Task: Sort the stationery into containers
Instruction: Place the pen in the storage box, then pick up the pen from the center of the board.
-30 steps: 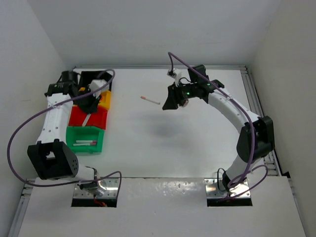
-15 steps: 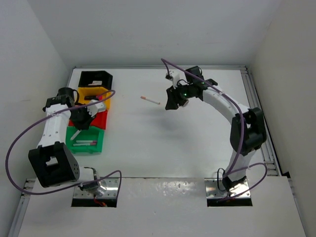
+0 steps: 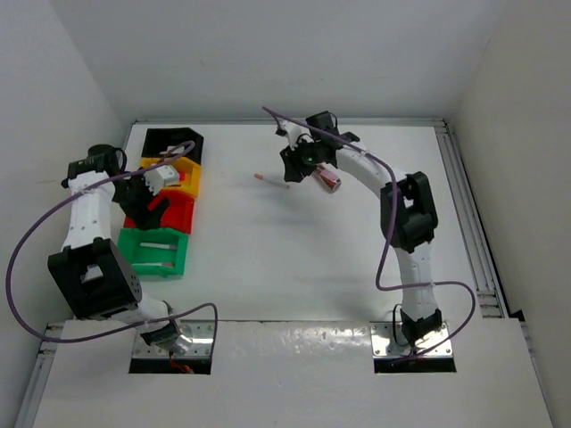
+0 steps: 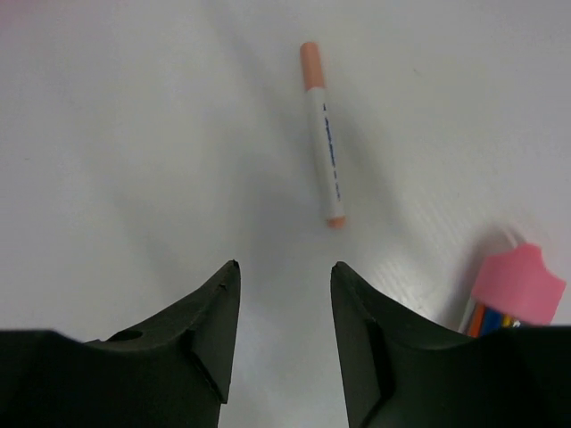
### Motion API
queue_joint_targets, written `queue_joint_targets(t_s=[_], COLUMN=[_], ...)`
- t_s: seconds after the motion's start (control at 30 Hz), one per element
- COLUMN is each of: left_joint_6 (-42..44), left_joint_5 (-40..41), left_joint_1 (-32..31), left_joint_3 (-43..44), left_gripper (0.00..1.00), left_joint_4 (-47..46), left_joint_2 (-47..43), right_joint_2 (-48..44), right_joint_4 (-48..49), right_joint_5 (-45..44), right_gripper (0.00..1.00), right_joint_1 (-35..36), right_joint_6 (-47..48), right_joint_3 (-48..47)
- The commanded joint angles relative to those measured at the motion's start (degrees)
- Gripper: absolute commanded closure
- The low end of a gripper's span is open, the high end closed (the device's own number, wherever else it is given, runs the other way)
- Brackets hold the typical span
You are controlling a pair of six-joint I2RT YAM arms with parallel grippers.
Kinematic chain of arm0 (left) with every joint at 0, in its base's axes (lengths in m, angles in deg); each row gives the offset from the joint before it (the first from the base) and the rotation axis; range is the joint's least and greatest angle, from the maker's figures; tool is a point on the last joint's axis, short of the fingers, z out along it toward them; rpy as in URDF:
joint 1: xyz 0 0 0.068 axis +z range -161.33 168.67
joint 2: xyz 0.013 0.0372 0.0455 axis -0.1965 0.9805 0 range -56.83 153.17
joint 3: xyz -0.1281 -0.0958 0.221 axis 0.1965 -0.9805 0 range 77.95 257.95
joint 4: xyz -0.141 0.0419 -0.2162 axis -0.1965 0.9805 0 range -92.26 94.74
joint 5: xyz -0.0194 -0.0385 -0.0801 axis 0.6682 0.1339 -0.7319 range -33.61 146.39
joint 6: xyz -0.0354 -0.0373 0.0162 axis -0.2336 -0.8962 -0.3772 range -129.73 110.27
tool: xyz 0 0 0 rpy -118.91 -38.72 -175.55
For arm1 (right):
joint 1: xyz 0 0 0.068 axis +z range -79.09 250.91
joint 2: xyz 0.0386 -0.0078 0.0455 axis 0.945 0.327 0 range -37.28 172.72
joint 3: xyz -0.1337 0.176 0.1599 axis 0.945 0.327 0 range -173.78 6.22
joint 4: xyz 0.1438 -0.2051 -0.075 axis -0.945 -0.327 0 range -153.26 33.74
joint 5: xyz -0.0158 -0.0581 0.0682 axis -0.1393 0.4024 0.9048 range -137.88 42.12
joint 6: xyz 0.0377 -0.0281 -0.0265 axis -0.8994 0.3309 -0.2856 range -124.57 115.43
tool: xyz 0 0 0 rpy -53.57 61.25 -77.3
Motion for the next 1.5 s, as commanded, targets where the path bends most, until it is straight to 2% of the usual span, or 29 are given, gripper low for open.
queue_joint_targets(t_s=[0.0, 0.13, 0.33, 0.43, 0.53, 0.57, 0.6, 0.63, 0.67, 0.77, 0.83, 0.97, 1.07, 1.1, 1.13, 1.17, 1.23, 1.47], left_joint_6=[-0.55, -1.69, -3.1, -3.63, -3.54, -3.45, -3.37, -3.1, -2.58, -1.96, -2.13, -2.66, -3.1, -2.93, -2.93, -2.92, -2.84, -3.1], left_joint_5=[-8.44, -11.43, -12.67, -12.93, -12.85, -12.85, -12.76, -12.67, -12.93, -14.25, -14.6, -15.48, -15.48, -15.4, -15.22, -15.13, -14.96, -14.87], left_joint_1=[0.12, 0.03, -0.84, -1.2, -1.55, -1.55, -1.55, -1.55, -1.55, -1.63, -1.72, -1.99, -1.99, -1.99, -1.99, -1.99, -1.99, -1.99], left_joint_3=[5.85, 7.7, 8.22, 8.84, 8.93, 8.76, 8.67, 8.49, 8.58, 8.49, 8.67, 9.46, 9.81, 9.72, 9.72, 9.63, 9.37, 9.55], left_gripper=[0.15, 0.14, 0.13, 0.12, 0.12, 0.12, 0.12, 0.12, 0.12, 0.12, 0.12, 0.12, 0.12, 0.12, 0.12, 0.12, 0.12, 0.12], left_joint_4=[5.3, 6.97, 7.85, 8.03, 8.2, 8.2, 8.2, 8.38, 8.99, 9.43, 9.43, 9.52, 9.61, 9.61, 9.61, 9.61, 9.61, 9.52], left_joint_2=[-0.2, -0.46, -0.99, -1.08, -1.43, -1.61, -1.61, -1.61, -1.61, -1.7, -1.52, -0.56, -0.46, -0.55, -0.81, -0.9, -0.99, -0.64], right_joint_2=[3.78, 8.78, 13.88, 15.91, 16.53, 16.53, 16.18, 15.57, 13.56, 8.82, 8.1, 10.63, 12.57, 13.53, 13.89, 14.24, 15.21, 17.76], right_joint_4=[1.7, 4.85, 4.86, 4.16, 3.55, 3.02, 2.67, 2.75, 3.19, 7.66, 7.85, 7.67, 7.94, 8.2, 8.38, 9.34, 9.61, 5.83], right_joint_5=[-4.24, -7.67, -12.68, -14.09, -15.49, -15.41, -15.23, -14.8, -14.45, -12.43, -11.98, -12.77, -13.56, -13.65, -13.74, -14.09, -14.35, -14.18], right_gripper=[0.56, 0.59, 0.67, 0.69, 0.75, 0.82, 0.85, 0.85, 0.84, 0.72, 0.69, 0.68, 0.62, 0.59, 0.52, 0.5, 0.49, 0.59], right_joint_1=[1.85, 3.7, 5.46, 5.72, 5.72, 5.64, 5.72, 5.81, 5.9, 6.07, 6.08, 5.81, 5.29, 5.29, 5.11, 5.02, 4.93, 5.28], right_joint_6=[5.33, 8.14, 14.56, 16.14, 17.29, 17.81, 18.08, 18.17, 17.82, 15.8, 15.62, 15.45, 15.36, 15.18, 15.01, 15.09, 15.44, 17.29], right_joint_3=[-5.49, -6.19, -7.95, -9.35, -9.62, -9.71, -9.54, -8.32, -7.43, -2.6, -3.38, -7.24, -9.88, -10.58, -10.68, -10.68, -10.85, -13.22])
